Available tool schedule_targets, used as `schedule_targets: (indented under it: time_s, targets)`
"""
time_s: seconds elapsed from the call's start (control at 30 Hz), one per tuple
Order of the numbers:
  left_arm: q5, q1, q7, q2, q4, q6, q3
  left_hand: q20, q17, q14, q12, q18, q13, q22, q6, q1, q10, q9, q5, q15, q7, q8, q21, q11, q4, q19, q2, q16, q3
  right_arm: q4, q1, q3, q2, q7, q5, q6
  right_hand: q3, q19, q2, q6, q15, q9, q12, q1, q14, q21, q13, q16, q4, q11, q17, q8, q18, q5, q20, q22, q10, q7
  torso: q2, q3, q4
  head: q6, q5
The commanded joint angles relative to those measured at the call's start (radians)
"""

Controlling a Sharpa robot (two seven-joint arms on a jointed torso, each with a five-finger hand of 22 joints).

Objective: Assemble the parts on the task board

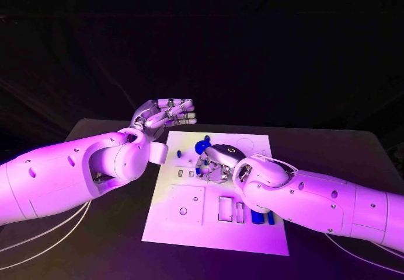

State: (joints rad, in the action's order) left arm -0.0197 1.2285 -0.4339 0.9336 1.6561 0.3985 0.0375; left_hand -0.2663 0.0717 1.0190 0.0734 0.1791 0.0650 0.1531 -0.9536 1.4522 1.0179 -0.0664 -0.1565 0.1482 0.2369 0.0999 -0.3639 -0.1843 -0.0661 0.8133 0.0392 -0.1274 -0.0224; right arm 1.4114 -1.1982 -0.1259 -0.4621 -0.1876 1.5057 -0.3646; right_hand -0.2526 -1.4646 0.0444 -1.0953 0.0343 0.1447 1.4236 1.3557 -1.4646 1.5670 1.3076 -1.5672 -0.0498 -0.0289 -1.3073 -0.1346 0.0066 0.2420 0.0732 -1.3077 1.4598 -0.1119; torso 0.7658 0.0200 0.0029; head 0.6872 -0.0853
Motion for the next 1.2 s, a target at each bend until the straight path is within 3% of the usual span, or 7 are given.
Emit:
schedule_targets:
  time_s: [0.03, 1.2]
  targets:
    - [-0.001, 0.001, -0.005, -0.001, 0.003, -0.018, 0.001, -0.003, 0.0, 0.008, -0.006, 0.004, 0.001, -0.001, -0.006, -0.005, 0.003, 0.0, -0.001, -0.001, 0.003, -0.004, -0.003, -0.002, 0.002, -0.004, 0.001, 0.007, -0.004, -0.007, 0.005, -0.003, 0.002, -0.015, 0.024, 0.015, -0.009, -0.106, -0.008, -0.011, 0.008, 0.003, 0.003, 0.005, -0.106, 0.004, 0.134, -0.004, 0.0, 0.004, -0.263, -0.007, -0.007, 0.005, -0.006, -0.263, 0.007, 0.007, 0.0, 0.0005, -0.0004, -0.004, -0.001]
    - [-0.001, 0.001, -0.004, -0.001, 0.0, -0.017, 0.001, -0.003, 0.0, 0.009, -0.007, 0.004, 0.0, -0.002, -0.006, -0.006, 0.003, 0.0, 0.0, -0.001, 0.003, -0.006, -0.003, -0.003, 0.003, -0.004, 0.001, 0.009, -0.006, -0.002, 0.009, -0.004, 0.01, -0.037, 0.011, 0.077, -0.005, -0.106, -0.003, -0.013, 0.007, 0.005, 0.003, -0.007, -0.106, 0.004, 0.134, -0.004, -0.003, 0.003, -0.263, -0.008, -0.007, 0.0, -0.007, -0.263, 0.007, 0.006, 0.0, -0.0002, -0.0005, -0.005, 0.003]
